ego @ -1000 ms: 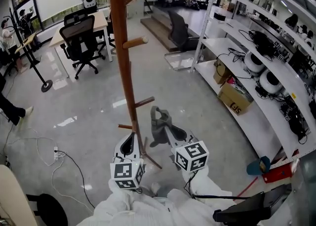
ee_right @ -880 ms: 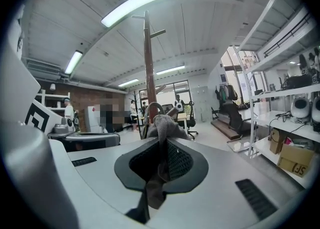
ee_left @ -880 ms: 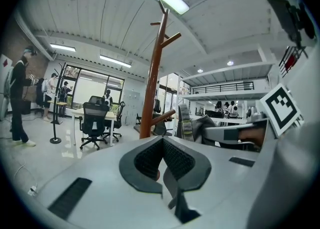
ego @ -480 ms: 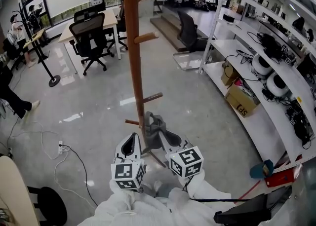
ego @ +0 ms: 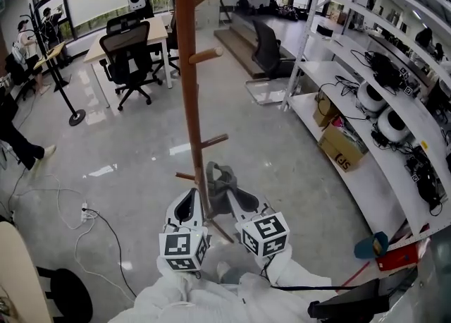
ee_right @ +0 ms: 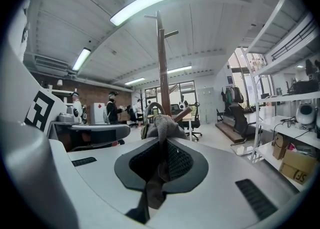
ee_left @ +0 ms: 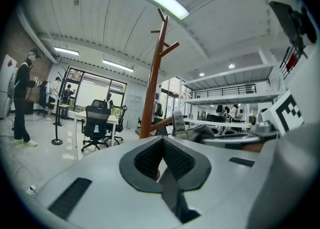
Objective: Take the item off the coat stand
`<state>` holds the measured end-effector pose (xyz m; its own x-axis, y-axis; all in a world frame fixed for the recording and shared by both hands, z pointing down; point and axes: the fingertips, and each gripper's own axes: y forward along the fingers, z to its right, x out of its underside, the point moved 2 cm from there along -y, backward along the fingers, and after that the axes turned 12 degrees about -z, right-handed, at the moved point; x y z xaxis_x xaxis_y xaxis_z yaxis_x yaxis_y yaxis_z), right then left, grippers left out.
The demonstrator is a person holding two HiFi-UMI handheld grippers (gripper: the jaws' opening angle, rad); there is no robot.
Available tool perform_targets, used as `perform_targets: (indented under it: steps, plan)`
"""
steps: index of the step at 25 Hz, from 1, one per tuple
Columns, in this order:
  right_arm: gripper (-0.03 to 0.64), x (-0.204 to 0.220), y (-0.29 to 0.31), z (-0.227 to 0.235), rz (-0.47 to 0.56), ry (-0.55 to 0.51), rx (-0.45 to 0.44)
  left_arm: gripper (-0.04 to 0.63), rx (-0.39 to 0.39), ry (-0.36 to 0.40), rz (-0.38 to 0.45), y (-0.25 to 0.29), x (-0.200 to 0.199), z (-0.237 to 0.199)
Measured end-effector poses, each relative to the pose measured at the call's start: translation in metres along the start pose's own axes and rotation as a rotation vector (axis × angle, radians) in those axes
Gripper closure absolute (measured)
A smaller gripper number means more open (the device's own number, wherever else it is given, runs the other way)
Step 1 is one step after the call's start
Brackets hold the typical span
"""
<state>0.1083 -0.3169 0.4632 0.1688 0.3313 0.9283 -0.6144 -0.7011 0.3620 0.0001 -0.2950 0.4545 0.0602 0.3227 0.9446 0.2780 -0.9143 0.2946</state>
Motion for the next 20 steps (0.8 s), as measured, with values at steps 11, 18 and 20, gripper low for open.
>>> perform_targets:
  steps: [11, 18, 20]
  plan:
    - [0.594, 0.011, -0.025, -0.037, 0.042, 0.054, 0.108, 0.607, 0.11, 0.09, 0.019, -0.04, -0.003, 0.009]
    - [0.594, 0.037, -0.054, -0.075, 0.057, 0.115, 0.164, 0.607, 0.14, 0.117, 0.017, -0.084, 0.01, 0.005]
    - [0.594, 0.044, -0.062, -0.083, 0.057, 0.126, 0.177, 0.607, 0.149, 0.11, 0.013, -0.093, 0.016, 0.006]
